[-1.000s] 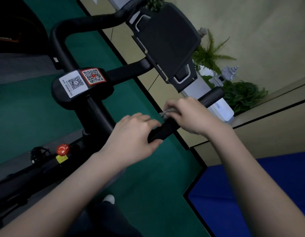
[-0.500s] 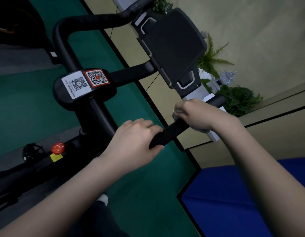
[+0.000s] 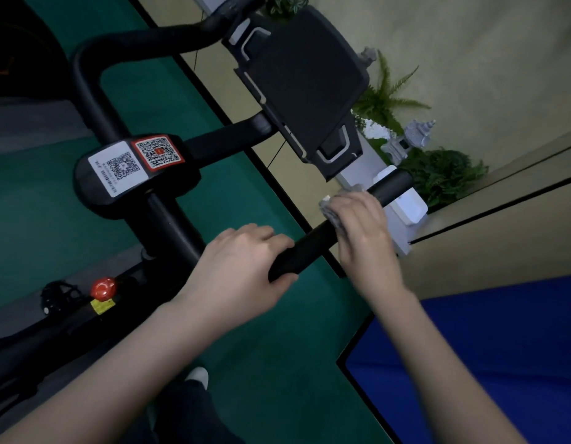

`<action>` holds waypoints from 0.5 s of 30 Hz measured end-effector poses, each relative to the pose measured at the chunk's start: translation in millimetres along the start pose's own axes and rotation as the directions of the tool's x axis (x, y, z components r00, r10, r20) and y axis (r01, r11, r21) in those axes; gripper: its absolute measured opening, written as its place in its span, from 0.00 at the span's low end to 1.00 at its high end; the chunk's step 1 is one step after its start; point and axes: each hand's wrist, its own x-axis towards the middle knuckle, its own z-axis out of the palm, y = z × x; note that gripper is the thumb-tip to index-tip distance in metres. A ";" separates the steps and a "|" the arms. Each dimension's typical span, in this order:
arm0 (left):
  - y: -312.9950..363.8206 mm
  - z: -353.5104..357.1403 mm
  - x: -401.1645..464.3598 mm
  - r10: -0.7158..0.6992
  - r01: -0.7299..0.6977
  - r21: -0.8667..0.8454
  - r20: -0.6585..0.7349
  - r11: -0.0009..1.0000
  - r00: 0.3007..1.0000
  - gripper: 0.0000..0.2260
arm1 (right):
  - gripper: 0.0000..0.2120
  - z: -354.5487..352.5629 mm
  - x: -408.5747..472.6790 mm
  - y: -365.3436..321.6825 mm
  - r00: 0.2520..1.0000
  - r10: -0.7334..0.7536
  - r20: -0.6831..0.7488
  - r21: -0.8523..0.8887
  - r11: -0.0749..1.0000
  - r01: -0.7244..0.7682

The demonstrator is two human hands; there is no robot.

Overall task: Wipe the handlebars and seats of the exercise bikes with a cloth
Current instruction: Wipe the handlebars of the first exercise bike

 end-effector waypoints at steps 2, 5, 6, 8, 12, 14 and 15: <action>1.0 -0.9 0.3 -0.004 0.004 0.006 0.009 1.000 1.000 0.16 | 0.11 13.3 -15.7 -7.4 0.987 0.091 -0.135 0.008 0.996 -0.090; 1.7 -2.4 0.2 -0.019 0.018 0.017 0.031 1.000 0.999 0.17 | 0.15 30.8 -26.1 -19.5 0.898 0.297 -0.323 0.038 0.953 -0.301; 1.8 -3.1 0.1 -0.019 0.019 0.014 0.040 1.000 0.999 0.17 | 0.15 36.1 -26.0 -23.6 0.852 0.350 -0.389 0.086 0.935 -0.345; 2.6 -4.7 -0.2 -0.023 0.023 0.002 0.057 1.000 0.998 0.18 | 0.12 44.3 -23.1 -31.3 0.740 0.448 -0.503 0.219 0.894 -0.392; 4.6 -6.6 0.4 -0.034 0.034 -0.004 0.080 0.999 0.996 0.18 | 0.10 51.0 -14.8 -42.7 0.500 0.664 -0.557 0.494 0.748 -0.443; 5.6 -7.6 0.8 -0.035 0.035 -0.004 0.080 0.999 0.996 0.18 | 0.09 51.9 -8.8 -44.4 0.440 0.713 -0.546 0.565 0.701 -0.435; 6.1 -8.2 0.9 -0.034 0.034 -0.003 0.078 0.999 0.996 0.18 | 0.09 51.6 -5.7 -43.7 0.416 0.729 -0.544 0.586 0.685 -0.433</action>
